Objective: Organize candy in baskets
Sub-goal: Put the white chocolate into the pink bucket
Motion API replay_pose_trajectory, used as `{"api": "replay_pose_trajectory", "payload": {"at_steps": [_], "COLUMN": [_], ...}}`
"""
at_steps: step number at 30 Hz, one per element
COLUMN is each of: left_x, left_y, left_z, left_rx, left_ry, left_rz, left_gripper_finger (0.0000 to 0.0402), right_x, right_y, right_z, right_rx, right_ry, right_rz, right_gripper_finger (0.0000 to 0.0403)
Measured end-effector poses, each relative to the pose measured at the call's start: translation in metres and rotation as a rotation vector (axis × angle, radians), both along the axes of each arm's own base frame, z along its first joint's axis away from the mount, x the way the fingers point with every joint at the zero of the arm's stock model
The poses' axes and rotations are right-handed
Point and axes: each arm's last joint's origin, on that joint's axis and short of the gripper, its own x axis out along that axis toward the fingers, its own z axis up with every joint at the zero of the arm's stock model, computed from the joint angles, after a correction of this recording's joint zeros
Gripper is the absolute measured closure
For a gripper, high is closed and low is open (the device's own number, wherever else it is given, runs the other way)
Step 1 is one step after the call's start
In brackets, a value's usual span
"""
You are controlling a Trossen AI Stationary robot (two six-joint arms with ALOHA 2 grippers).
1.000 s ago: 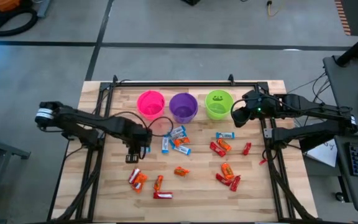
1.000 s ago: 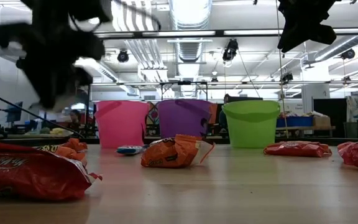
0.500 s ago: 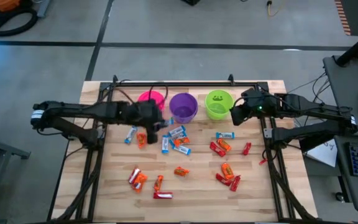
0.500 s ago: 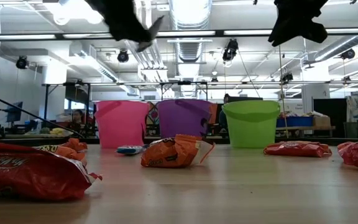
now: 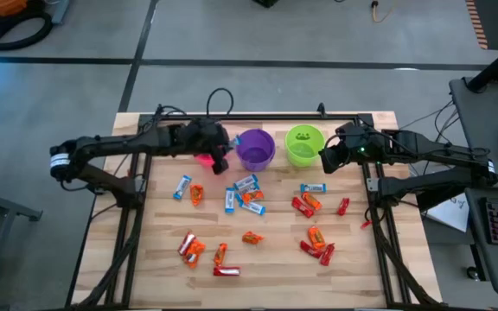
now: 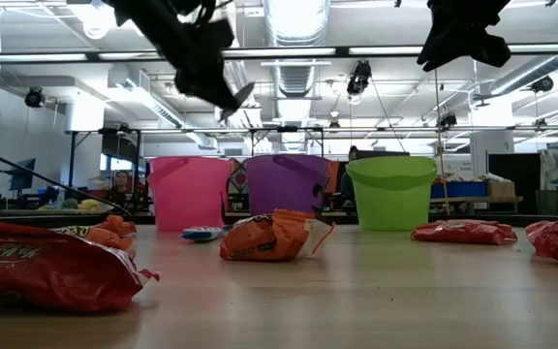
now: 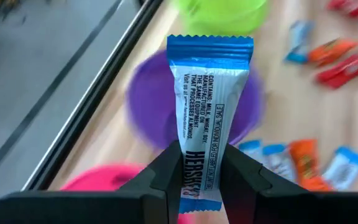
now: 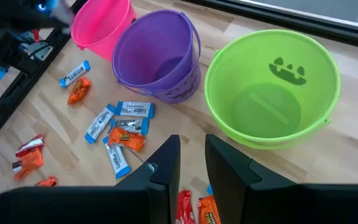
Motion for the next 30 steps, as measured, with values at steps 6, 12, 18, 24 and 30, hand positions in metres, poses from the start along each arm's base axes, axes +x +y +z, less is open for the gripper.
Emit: {"api": "replay_pose_trajectory", "payload": {"at_steps": [6, 12, 18, 24, 30], "left_x": [-0.017, -0.033, -0.035, -0.036, -0.037], "left_y": [0.033, 0.044, 0.042, 0.042, 0.041], "left_z": [-0.002, -0.01, -0.012, -0.013, -0.014], "left_rx": [-0.011, -0.063, -0.098, -0.109, -0.116], "left_ry": [0.036, 0.152, 0.173, 0.179, 0.198], "left_rz": [0.125, 0.186, 0.207, 0.218, 0.219], "left_gripper_finger": [0.0328, 0.0328, 0.0328, 0.0328, 0.0328], "right_x": [0.0, 0.0, 0.0, 0.0, 0.0], "right_y": [0.0, 0.0, 0.0, 0.0, 0.0], "right_z": [0.0, 0.0, 0.0, 0.0, 0.0], "right_rx": [0.0, -0.001, -0.004, -0.005, -0.005], "right_ry": [0.0, 0.0, 0.002, 0.003, 0.003], "right_rz": [0.0, 0.0, 0.004, 0.005, 0.005], "right_gripper_finger": [0.0335, 0.0335, 0.0335, 0.0335, 0.0335]}}
